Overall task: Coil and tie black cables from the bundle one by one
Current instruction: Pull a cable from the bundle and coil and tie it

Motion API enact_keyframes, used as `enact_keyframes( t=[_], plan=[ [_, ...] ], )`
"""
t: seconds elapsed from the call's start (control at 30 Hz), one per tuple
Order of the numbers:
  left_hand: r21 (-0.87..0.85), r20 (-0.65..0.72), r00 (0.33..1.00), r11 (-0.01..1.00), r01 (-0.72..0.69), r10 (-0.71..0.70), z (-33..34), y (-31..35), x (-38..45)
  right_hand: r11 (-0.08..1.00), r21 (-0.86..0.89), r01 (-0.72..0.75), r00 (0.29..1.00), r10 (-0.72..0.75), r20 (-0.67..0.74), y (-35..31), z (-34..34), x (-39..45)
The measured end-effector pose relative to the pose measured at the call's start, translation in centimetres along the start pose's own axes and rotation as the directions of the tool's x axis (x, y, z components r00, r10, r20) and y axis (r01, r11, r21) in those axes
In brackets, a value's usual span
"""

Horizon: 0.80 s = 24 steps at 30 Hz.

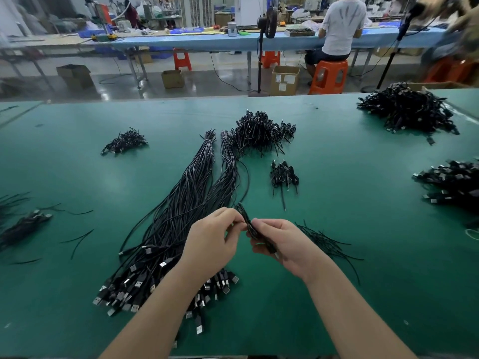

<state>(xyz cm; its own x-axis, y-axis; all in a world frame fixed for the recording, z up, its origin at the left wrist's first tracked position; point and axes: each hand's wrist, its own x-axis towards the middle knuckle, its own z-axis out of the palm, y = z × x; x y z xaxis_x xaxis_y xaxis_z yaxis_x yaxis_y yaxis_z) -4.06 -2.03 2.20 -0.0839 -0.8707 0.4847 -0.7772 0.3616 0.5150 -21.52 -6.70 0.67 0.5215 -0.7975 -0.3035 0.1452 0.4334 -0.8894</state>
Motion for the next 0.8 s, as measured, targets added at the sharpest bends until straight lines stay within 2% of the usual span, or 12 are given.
enact_keyframes(
  t=[0.1, 0.23, 0.3, 0.37, 0.4, 0.47, 0.5, 0.57, 0.63, 0.7, 0.73, 0.8],
  plan=[
    [0.032, 0.053, 0.998, 0.999, 0.024, -0.026, -0.3, 0.0, 0.3, 0.999, -0.05, 0.003, 1.0, -0.003, 0.003, 0.0, -0.3, 0.1],
    [0.083, 0.124, 0.985, 0.991, 0.108, -0.118, -0.5, 0.1, 0.5, 0.96, -0.277, 0.038, 0.996, -0.059, -0.068, -0.1, 0.0, 0.0],
    [0.063, 0.149, 0.964, 0.975, 0.212, -0.22, -0.1, 0.4, 0.4, 0.89, -0.448, 0.09, 0.979, -0.162, -0.126, -0.1, 0.4, -0.1],
    [-0.094, 0.183, 0.898, 0.902, 0.421, -0.4, 0.5, 0.4, 0.4, 0.76, -0.626, 0.176, 0.931, -0.335, -0.145, -0.2, 0.7, -0.1],
    [-0.2, 0.228, 0.834, 0.814, 0.545, -0.503, 0.7, 0.3, 0.5, 0.683, -0.695, 0.224, 0.894, -0.428, -0.132, -0.1, 0.9, -0.1],
    [-0.393, 0.418, 0.663, 0.535, 0.748, -0.62, 0.6, -0.2, 0.8, 0.574, -0.76, 0.306, 0.825, -0.558, -0.09, 0.3, 1.0, -0.3],
    [-0.456, 0.534, 0.587, 0.378, 0.806, -0.608, 0.5, -0.4, 0.8, 0.54, -0.773, 0.334, 0.801, -0.595, -0.069, 0.4, 1.1, -0.4],
    [-0.503, 0.699, 0.489, 0.128, 0.855, -0.522, 0.2, -0.9, 0.7, 0.466, -0.8, 0.378, 0.758, -0.652, -0.021, 0.7, 1.0, -0.6],
    [-0.515, 0.759, 0.458, 0.003, 0.857, -0.464, 0.1, -1.1, 0.6, 0.383, -0.836, 0.392, 0.727, -0.686, 0.026, 1.0, 0.8, -0.6],
    [-0.529, 0.745, 0.483, 0.033, 0.848, -0.459, 0.2, -1.4, 0.3, 0.374, -0.843, 0.386, 0.746, -0.664, 0.047, 1.1, 0.7, -0.5],
    [-0.539, 0.707, 0.521, 0.112, 0.835, -0.478, 0.4, -1.5, 0.1, 0.418, -0.831, 0.368, 0.778, -0.627, 0.029, 1.1, 0.7, -0.5],
    [-0.545, 0.558, 0.639, 0.347, 0.763, -0.53, 0.5, -1.5, 0.0, 0.604, -0.745, 0.282, 0.859, -0.505, -0.085, 0.8, 0.6, -0.3]
  ],
)
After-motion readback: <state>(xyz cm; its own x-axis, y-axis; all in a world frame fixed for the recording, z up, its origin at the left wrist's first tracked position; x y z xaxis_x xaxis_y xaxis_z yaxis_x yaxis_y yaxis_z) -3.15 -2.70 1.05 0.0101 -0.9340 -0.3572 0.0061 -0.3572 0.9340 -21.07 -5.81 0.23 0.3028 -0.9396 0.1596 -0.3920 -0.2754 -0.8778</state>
